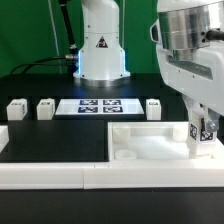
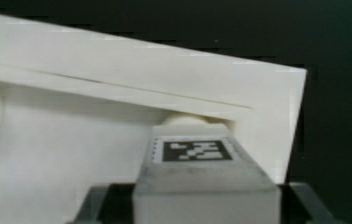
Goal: Assemble square table
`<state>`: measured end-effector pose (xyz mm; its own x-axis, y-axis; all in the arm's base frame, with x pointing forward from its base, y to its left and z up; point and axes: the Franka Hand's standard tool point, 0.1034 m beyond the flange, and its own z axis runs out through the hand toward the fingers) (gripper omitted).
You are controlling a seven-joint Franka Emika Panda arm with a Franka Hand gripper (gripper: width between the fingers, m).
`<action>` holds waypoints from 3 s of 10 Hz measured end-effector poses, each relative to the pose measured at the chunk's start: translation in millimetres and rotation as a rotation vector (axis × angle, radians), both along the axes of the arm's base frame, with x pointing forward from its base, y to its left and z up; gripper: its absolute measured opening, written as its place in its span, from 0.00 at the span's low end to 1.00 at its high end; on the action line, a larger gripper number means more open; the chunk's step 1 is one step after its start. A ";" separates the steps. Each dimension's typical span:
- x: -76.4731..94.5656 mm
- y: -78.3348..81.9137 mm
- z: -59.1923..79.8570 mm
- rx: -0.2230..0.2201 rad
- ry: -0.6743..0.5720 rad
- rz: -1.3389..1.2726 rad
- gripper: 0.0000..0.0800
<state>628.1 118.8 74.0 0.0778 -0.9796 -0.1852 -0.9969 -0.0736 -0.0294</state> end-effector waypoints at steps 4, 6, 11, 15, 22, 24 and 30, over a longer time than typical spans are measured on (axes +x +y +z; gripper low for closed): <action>0.4 0.2 -2.3 -0.030 -0.086 0.345 0.47; -2.4 0.2 -4.7 -0.039 -0.142 0.670 0.79; 2.8 -3.7 -3.3 -0.109 -0.211 1.296 0.81; 4.9 -3.9 -3.1 -0.126 -0.224 1.306 0.54; 4.6 -13.1 -5.7 -0.051 -0.137 0.511 0.36; 3.6 -13.4 -6.2 -0.017 -0.079 0.232 0.36; -11.8 1.4 -9.0 -0.088 -0.034 0.305 0.47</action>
Offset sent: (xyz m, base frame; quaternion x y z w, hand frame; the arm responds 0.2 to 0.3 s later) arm -0.0143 -0.0021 -0.0018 0.0374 0.0389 -0.4475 0.8926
